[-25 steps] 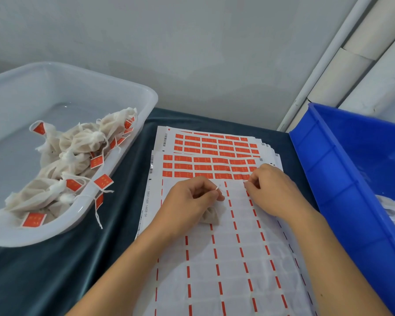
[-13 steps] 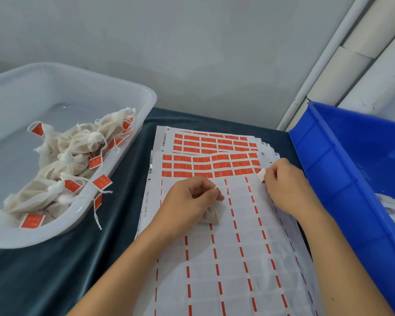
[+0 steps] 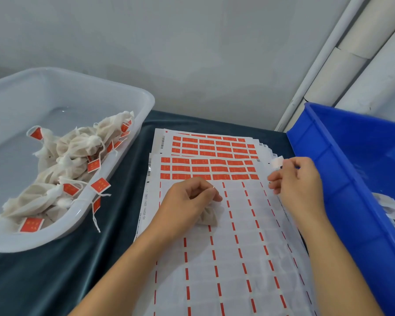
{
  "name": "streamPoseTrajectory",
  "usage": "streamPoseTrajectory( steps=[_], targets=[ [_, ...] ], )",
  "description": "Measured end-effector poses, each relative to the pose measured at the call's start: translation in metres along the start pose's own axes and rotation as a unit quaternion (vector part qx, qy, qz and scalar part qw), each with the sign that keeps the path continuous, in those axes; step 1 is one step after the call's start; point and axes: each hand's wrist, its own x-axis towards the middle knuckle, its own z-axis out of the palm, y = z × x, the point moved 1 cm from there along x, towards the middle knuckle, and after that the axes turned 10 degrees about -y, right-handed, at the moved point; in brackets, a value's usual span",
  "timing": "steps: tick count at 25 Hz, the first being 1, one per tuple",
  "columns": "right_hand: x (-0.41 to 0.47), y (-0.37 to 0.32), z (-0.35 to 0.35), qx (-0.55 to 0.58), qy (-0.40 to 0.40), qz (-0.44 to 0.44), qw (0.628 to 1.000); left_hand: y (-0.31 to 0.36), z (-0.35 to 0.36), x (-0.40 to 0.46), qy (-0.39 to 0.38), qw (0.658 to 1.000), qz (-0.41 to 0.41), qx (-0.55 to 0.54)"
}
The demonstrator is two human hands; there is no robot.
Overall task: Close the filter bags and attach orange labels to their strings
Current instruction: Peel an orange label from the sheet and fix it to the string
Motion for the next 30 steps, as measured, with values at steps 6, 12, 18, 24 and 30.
streamPoseTrajectory(
  steps=[6, 12, 18, 24, 30],
  targets=[
    [-0.036, 0.002, 0.042, 0.179, -0.127, 0.068, 0.973, 0.003, 0.000, 0.001, 0.032, 0.998, -0.001, -0.059],
    [-0.049, -0.004, 0.056, 0.287, -0.210, 0.048, 0.933, 0.003, 0.000, 0.003, 0.044, 0.995, 0.005, -0.090],
    [-0.058, -0.002, 0.062, 0.278, -0.201, 0.024, 0.939, 0.003, 0.000, 0.002, 0.047, 0.996, 0.017, -0.074],
    [-0.061, -0.003, 0.063, 0.282, -0.180, 0.002, 0.942, 0.006, 0.001, 0.000, 0.062, 0.995, 0.012, -0.080],
    [-0.060, -0.003, 0.062, 0.315, -0.176, 0.005, 0.933, 0.005, 0.004, 0.000, 0.057, 0.996, 0.004, -0.066]
  ],
)
